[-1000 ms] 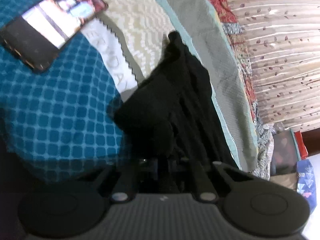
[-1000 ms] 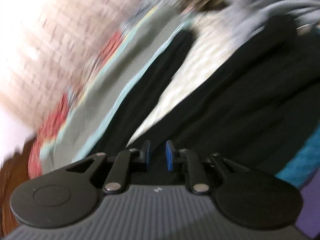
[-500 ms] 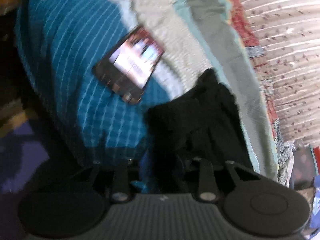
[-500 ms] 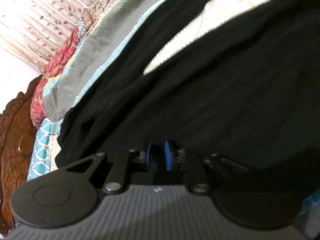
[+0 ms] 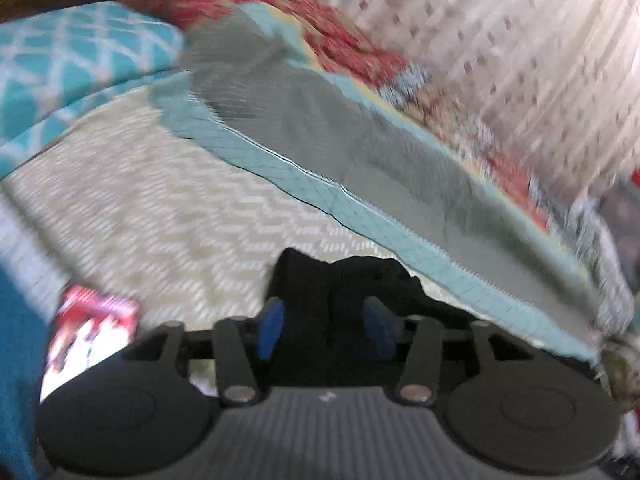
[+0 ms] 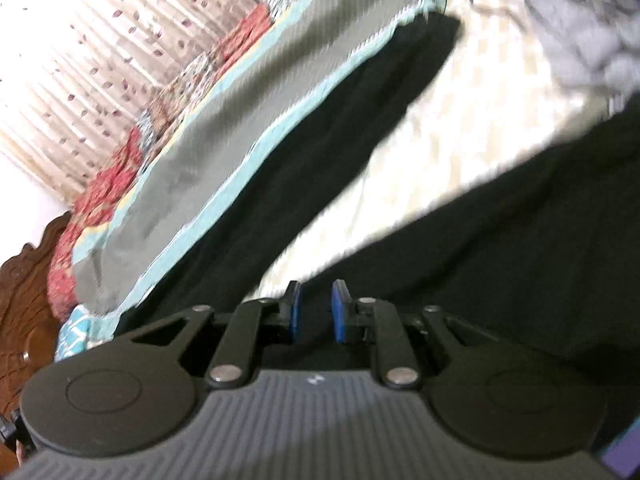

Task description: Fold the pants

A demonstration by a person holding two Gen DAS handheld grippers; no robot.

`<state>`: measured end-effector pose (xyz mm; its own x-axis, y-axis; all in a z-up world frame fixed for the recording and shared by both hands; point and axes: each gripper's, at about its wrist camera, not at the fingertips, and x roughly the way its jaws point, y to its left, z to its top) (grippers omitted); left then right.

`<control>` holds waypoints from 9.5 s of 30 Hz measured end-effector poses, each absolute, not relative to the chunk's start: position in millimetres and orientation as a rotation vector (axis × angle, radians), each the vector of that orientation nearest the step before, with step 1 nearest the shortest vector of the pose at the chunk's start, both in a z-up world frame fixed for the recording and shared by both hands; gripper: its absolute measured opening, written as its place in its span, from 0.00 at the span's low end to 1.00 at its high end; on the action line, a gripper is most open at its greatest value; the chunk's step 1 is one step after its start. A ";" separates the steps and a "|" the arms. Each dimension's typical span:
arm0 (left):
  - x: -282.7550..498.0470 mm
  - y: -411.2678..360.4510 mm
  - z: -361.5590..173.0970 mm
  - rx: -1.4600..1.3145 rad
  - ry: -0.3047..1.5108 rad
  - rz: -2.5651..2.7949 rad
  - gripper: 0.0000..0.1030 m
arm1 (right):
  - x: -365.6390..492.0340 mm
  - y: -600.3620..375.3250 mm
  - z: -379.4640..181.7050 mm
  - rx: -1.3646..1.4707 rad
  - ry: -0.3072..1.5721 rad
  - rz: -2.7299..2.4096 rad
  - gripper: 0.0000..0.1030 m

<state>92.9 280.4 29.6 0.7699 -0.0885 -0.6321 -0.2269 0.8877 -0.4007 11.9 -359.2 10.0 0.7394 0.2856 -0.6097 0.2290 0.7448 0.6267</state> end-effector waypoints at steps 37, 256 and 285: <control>183.8 165.4 -6.8 0.169 0.736 -0.135 0.10 | 262.9 -429.3 4.7 0.606 0.809 -0.379 0.03; 8.3 28.6 -30.4 -0.345 1.095 -0.174 0.42 | -165.9 -474.2 -76.5 1.177 0.379 -0.257 0.37; -6.5 49.6 -24.6 -0.438 1.066 -0.226 0.44 | -139.7 -416.6 4.9 0.849 0.324 -0.162 0.09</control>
